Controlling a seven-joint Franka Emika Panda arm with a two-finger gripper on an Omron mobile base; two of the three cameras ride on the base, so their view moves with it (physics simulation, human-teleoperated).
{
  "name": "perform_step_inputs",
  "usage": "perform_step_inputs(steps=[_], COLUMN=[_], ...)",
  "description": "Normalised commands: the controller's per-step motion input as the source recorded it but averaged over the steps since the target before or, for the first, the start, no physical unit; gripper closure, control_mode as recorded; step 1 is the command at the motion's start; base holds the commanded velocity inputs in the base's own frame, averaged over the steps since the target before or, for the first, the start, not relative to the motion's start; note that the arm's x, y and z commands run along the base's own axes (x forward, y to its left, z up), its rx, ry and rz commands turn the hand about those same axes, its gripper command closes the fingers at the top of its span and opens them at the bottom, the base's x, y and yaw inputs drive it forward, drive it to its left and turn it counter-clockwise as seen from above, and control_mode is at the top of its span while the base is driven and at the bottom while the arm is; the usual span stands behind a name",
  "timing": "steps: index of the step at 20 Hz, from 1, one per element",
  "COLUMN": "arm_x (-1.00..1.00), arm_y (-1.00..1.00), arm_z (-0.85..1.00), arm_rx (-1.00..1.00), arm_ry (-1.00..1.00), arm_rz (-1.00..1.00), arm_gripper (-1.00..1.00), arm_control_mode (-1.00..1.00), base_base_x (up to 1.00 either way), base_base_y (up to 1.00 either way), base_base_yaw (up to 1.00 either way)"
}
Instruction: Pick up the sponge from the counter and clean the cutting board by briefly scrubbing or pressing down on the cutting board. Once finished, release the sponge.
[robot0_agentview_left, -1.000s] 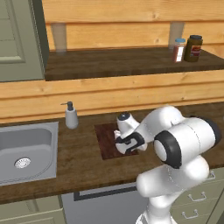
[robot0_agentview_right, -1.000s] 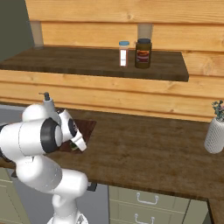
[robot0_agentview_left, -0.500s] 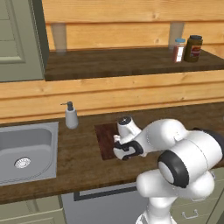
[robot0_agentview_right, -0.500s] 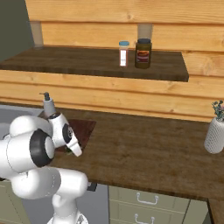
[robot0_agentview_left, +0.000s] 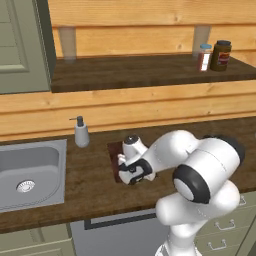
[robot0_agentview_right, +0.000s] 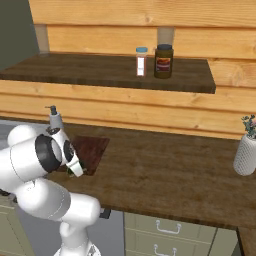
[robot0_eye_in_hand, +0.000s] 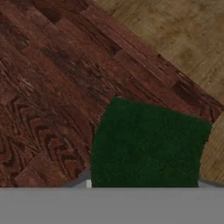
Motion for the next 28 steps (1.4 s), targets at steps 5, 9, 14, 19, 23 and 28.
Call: perform_step_inputs(steps=[5,9,14,19,23,28], arm_x=[0.51,0.0,-0.19,-0.42,0.37,0.58], arm_y=[0.26,-0.34,-0.72,-1.0,-1.0,-0.96], arm_z=[-0.06,0.33,0.09,-0.01,0.0,-0.13], arm_rx=[0.01,0.15,0.16,0.18,0.17,0.1], arm_ry=[0.04,0.0,0.01,0.0,0.0,0.0], arm_rz=[0.0,0.0,0.0,-0.08,-0.34,-0.36], arm_gripper=[1.0,1.0,1.0,1.0,1.0,1.0], arm_control_mode=[-1.0,-1.0,-1.0,-1.0,-1.0,-1.0], base_base_x=[0.0,0.0,0.0,0.0,0.0,0.0], base_base_y=[0.0,0.0,0.0,0.0,0.0,0.0], base_base_yaw=[0.0,0.0,0.0,0.0,0.0,0.0])
